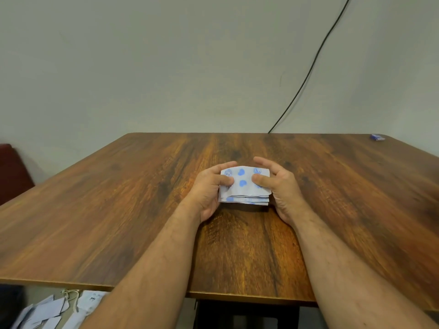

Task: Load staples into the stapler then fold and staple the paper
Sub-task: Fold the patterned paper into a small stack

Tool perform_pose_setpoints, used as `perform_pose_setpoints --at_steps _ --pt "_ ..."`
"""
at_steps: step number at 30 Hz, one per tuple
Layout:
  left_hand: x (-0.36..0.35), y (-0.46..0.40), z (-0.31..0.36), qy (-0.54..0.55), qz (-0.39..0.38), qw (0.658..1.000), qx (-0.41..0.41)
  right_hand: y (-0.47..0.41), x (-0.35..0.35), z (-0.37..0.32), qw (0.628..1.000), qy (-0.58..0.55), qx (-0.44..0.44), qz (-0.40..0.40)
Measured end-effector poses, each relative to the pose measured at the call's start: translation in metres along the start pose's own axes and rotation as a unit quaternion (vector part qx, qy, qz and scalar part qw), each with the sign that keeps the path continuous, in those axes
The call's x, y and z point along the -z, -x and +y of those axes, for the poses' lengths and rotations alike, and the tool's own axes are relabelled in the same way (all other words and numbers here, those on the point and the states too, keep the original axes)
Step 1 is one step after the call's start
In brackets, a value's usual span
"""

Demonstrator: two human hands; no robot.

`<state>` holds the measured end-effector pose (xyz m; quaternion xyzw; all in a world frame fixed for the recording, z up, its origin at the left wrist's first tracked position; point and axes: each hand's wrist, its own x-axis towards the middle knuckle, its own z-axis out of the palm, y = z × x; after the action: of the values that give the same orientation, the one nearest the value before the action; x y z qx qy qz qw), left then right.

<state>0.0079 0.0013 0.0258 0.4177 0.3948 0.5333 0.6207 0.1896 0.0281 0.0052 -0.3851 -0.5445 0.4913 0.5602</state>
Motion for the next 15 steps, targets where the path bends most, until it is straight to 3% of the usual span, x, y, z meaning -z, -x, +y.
perform_pose_setpoints --at_steps 6,15 --pt "0.0002 -0.0001 0.0006 0.016 0.012 0.999 -0.034 0.0006 -0.0016 -0.0007 0.999 0.003 -0.039 -0.017" --pt "-0.0003 0.0020 -0.0014 -0.068 0.035 0.996 -0.042 0.0026 -0.0014 -0.0004 0.999 0.004 -0.032 -0.017"
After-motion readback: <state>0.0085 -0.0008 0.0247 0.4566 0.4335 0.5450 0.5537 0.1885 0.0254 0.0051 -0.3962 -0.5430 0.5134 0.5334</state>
